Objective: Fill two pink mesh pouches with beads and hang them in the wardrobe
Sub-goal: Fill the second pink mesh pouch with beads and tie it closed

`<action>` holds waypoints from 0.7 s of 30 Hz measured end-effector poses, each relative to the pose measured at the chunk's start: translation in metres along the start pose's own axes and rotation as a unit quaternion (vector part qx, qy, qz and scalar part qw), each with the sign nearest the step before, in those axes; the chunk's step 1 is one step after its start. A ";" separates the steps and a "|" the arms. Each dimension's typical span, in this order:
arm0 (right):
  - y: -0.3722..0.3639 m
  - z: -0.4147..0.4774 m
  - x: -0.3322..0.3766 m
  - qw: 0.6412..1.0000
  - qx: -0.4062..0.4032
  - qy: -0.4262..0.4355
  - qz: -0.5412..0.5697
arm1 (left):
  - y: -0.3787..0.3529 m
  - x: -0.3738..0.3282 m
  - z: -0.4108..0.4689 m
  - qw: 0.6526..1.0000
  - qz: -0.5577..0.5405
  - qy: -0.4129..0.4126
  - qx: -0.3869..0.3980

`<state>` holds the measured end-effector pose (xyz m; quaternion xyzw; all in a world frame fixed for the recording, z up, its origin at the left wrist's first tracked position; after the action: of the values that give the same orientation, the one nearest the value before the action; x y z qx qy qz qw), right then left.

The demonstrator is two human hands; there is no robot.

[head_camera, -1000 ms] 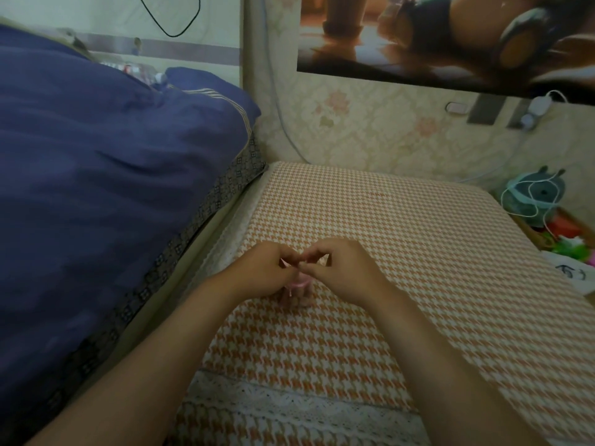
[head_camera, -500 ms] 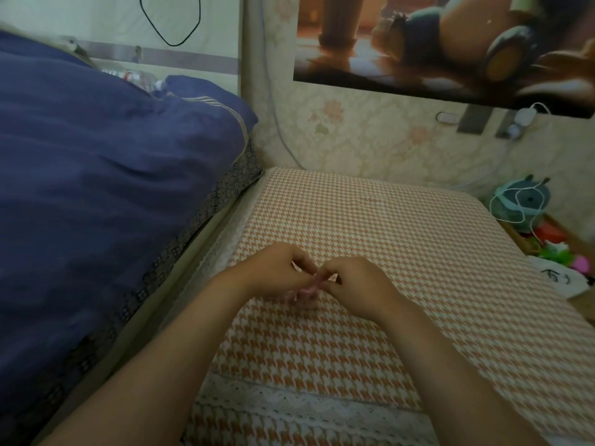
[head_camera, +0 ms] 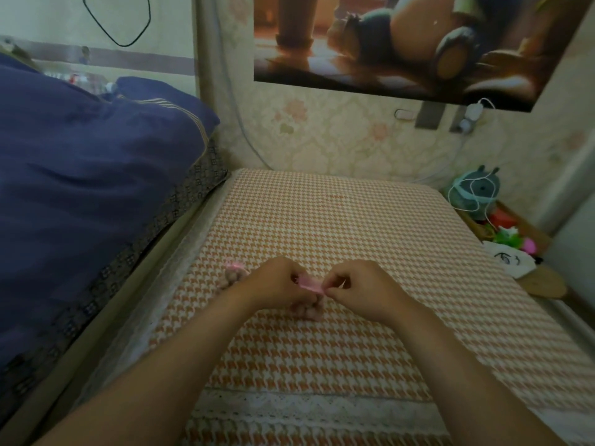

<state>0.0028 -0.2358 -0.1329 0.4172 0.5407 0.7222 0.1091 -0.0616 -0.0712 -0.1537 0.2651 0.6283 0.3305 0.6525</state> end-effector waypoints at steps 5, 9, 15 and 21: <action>-0.001 -0.001 -0.004 1.000 0.016 0.006 -0.003 | -0.008 0.000 0.001 0.998 -0.058 -0.008 0.033; 0.001 0.002 -0.004 1.000 0.009 0.003 -0.017 | -0.010 -0.001 0.002 0.996 -0.062 -0.024 0.057; -0.013 0.005 0.005 0.995 0.056 0.035 -0.078 | -0.008 0.004 0.000 0.996 -0.025 -0.032 0.075; -0.007 0.004 0.012 0.991 0.006 0.053 -0.125 | -0.007 0.001 -0.005 0.997 -0.021 -0.034 0.073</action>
<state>-0.0040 -0.2233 -0.1329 0.3084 0.5983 0.7204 0.1672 -0.0657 -0.0752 -0.1605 0.3094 0.6337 0.2607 0.6594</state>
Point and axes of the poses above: each hand's wrist, its own z-axis towards the middle knuckle, its own y-axis out of the back of the hand, x = y × z, the point moved 4 cm from there along z, towards the middle knuckle, and after that the axes turned 4 degrees about -y, right-handed, at the moved point
